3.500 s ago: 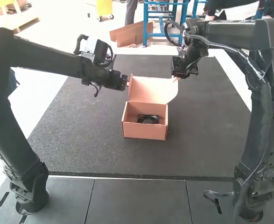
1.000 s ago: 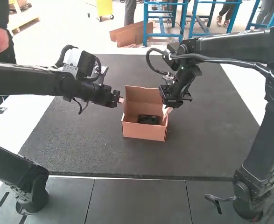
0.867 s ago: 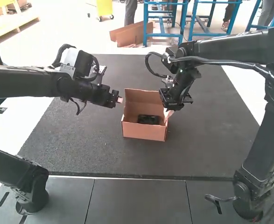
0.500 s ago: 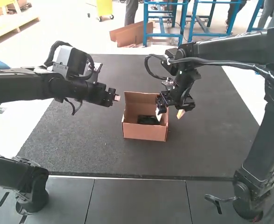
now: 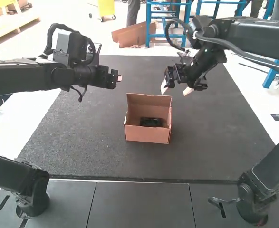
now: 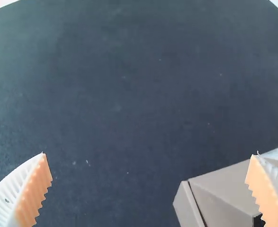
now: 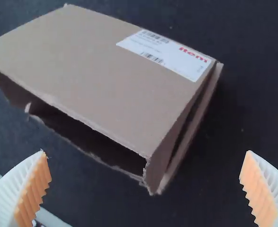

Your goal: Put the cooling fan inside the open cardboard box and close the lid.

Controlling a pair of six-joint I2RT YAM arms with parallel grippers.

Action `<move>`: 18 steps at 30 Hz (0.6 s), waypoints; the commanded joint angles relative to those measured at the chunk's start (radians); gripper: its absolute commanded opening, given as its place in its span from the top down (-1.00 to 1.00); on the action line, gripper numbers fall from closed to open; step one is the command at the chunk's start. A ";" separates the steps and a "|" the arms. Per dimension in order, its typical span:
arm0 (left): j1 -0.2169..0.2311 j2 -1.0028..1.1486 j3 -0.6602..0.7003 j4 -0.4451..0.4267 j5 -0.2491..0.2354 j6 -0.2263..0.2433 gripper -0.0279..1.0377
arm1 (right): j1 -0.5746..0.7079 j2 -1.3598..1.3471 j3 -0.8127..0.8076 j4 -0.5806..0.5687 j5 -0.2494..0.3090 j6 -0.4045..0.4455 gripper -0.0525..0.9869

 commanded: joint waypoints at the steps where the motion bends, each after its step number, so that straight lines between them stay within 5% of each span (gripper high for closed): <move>1: -0.001 0.039 0.057 0.024 -0.052 0.001 -0.87 | -0.051 -0.086 -0.028 0.053 0.003 -0.001 -0.86; 8: -0.037 0.154 0.127 0.048 -0.054 0.001 -0.87 | -0.130 -0.238 -0.195 0.327 0.187 0.002 -0.86; 18: -0.136 0.293 0.207 0.065 -0.054 0.004 -0.87 | -0.242 -0.351 -0.269 0.367 0.205 -0.007 -0.86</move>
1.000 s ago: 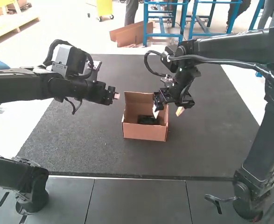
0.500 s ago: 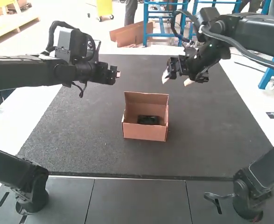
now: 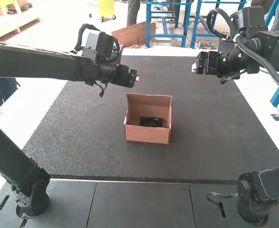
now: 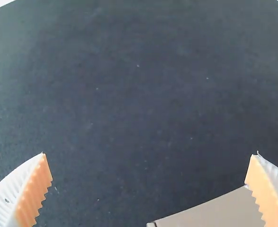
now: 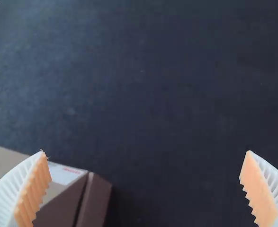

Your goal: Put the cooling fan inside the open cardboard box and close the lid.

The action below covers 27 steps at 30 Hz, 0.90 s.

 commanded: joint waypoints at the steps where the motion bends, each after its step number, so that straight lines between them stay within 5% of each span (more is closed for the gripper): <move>1: -0.030 0.032 0.050 0.015 -0.008 0.004 -0.87 | -0.046 -0.041 0.008 0.007 0.012 -0.001 -0.86; 12: -0.038 0.140 0.074 0.030 -0.008 0.048 -0.87 | -0.080 -0.068 0.022 -0.016 -0.020 0.025 -0.86; 27: -0.061 0.072 0.066 -0.208 0.003 0.048 -0.87 | -0.081 -0.054 0.020 -0.012 -0.044 0.020 -0.85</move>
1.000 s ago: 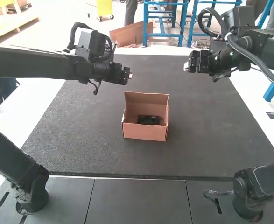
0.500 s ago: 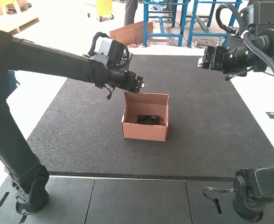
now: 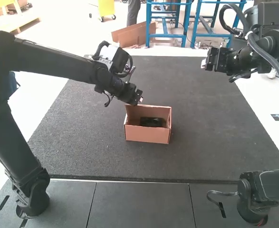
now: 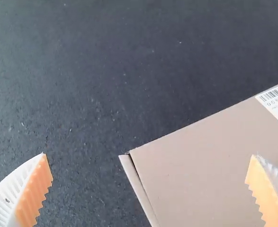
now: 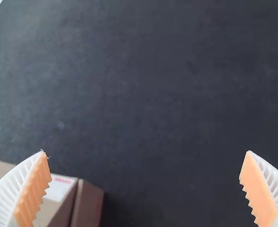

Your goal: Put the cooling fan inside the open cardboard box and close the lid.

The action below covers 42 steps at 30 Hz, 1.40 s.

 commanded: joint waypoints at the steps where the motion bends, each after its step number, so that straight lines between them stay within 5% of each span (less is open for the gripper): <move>1: -0.024 -0.065 0.017 -0.012 0.000 0.007 -0.87 | -0.017 -0.003 0.018 0.011 -0.022 0.007 -0.85; 21: -0.051 -0.134 -0.176 -0.002 0.003 0.027 -0.87 | -0.017 -0.003 0.018 0.007 -0.048 0.011 -0.85; 32: -0.056 -0.134 -0.293 0.090 -0.010 0.048 -0.87 | -0.017 -0.009 0.021 0.005 -0.051 0.016 -0.85; 42: -0.030 -0.350 -0.087 0.034 -0.007 0.047 -0.87 | -0.019 -0.017 0.022 0.004 -0.051 0.019 -0.85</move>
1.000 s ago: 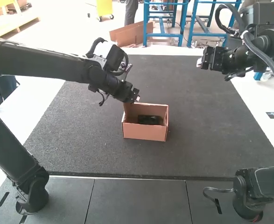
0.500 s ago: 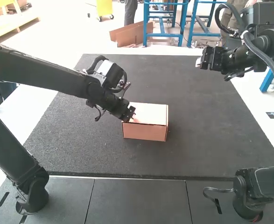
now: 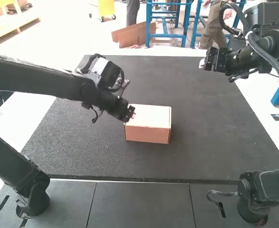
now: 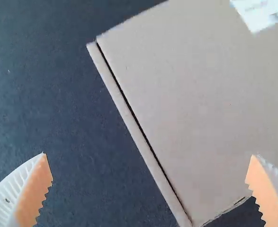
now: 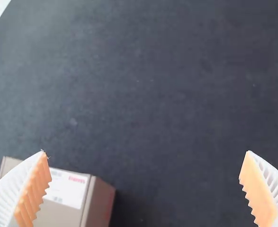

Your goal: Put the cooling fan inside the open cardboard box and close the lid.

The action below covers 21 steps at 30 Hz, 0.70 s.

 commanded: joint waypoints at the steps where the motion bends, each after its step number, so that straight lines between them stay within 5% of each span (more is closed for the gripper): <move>1: 0.029 -0.137 0.148 0.024 -0.003 0.009 -0.87 | -0.019 -0.017 0.022 0.005 -0.012 0.010 -0.85; 12: 0.135 -0.348 0.038 0.206 0.069 0.004 -0.87 | -0.013 -0.078 -0.062 0.145 -0.037 -0.024 -0.85; 15: 0.148 -0.451 -0.062 0.309 0.123 0.001 -0.87 | -0.013 -0.132 -0.111 0.225 -0.032 -0.018 -0.85; 21: 0.145 -0.641 -0.235 0.413 0.121 0.023 -0.87 | -0.019 -0.261 -0.235 0.366 -0.021 0.007 -0.86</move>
